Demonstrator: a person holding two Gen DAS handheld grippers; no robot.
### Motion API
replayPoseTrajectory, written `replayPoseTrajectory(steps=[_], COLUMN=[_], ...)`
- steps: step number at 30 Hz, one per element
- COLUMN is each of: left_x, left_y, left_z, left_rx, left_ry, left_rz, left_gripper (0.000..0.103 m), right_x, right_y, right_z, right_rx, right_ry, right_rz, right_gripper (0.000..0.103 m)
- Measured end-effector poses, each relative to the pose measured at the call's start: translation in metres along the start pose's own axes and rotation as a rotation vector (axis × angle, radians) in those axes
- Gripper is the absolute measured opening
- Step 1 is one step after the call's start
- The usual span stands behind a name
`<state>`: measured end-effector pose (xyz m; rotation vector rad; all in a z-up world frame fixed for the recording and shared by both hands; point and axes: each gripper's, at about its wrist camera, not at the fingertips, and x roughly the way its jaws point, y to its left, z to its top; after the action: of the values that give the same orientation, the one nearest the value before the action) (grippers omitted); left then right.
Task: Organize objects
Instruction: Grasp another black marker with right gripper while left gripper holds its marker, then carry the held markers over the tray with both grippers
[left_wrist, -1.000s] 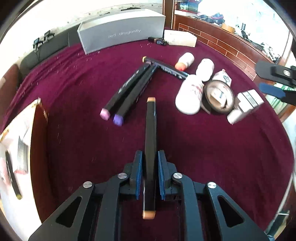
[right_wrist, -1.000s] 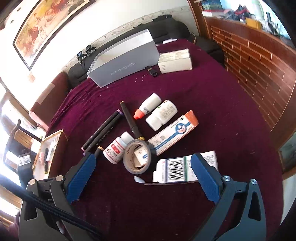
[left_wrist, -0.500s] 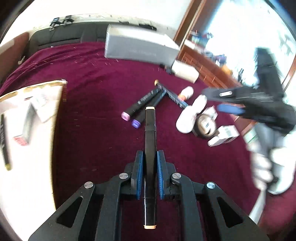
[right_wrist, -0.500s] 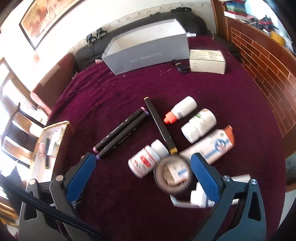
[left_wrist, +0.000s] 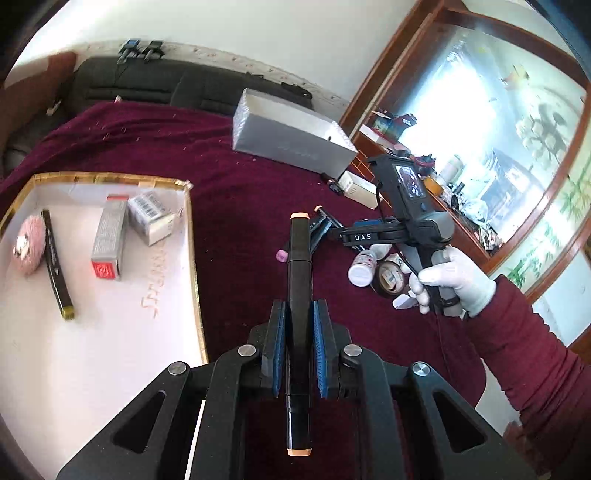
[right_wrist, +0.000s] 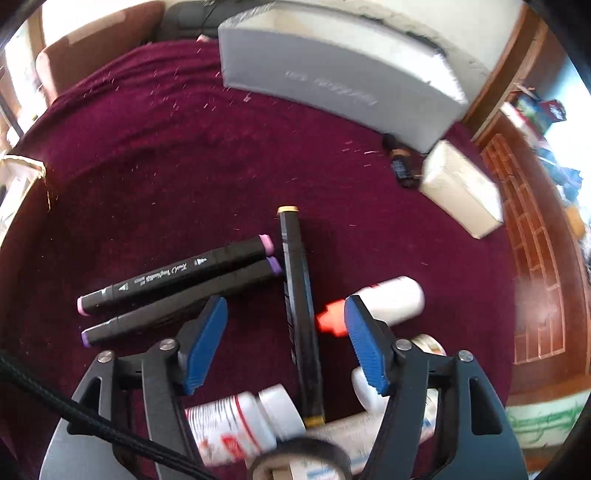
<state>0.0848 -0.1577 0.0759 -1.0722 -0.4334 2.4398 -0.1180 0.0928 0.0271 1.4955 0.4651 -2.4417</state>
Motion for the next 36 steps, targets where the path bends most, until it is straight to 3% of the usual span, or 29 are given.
replayPoseTrajectory(steps=[3,10,15,16,17,19,21,26,32,36], left_x=[0.005,0.006,0.007,0.008,0.010,0.013,0.017,0.037,0.071,0.096], left_y=[0.008,0.011,0.007,0.007,0.005,-0.001,-0.010,-0.026,-0.036,-0.040], left_z=[-0.001,-0.001,-0.006,-0.007,-0.008,-0.009,-0.012,-0.020,-0.027,-0.034], left_rx=[-0.023,-0.015,-0.013,-0.016,-0.011,-0.001,0.014,0.094,0.178,0.239], left_ry=[0.009,-0.001,0.009,0.019,0.031,0.045,0.062,0.113,0.162,0.213], left_rz=[-0.005,-0.015,-0.001,0.007,0.013,0.033,0.045,0.165,0.354,0.416], left_gripper=[0.012,0.012,0.012,0.012,0.012,0.012,0.013,0.025,0.025,0.026], right_x=[0.008,0.017,0.016,0.016,0.014,0.011,0.008,0.008,0.009,0.010], right_y=[0.000,-0.018,-0.013,-0.012,-0.012,-0.013,-0.017,-0.018,-0.017,-0.017], right_z=[0.009,0.007,0.006,0.006,0.005,0.004,0.002,-0.001,-0.004,-0.003], right_rx=[-0.026,0.070,0.135,0.143,0.152,0.176,0.211,0.244,0.262,0.263], right_ry=[0.001,0.051,0.022,0.016,0.008,-0.001,0.000,-0.009,-0.023,-0.030], right_rz=[0.000,0.120,0.087,0.083,0.078,0.071,0.090,0.105,0.127,0.134], right_gripper=[0.063,0.062,0.059,0.053,0.038,0.019,0.018,0.015,0.016,0.017])
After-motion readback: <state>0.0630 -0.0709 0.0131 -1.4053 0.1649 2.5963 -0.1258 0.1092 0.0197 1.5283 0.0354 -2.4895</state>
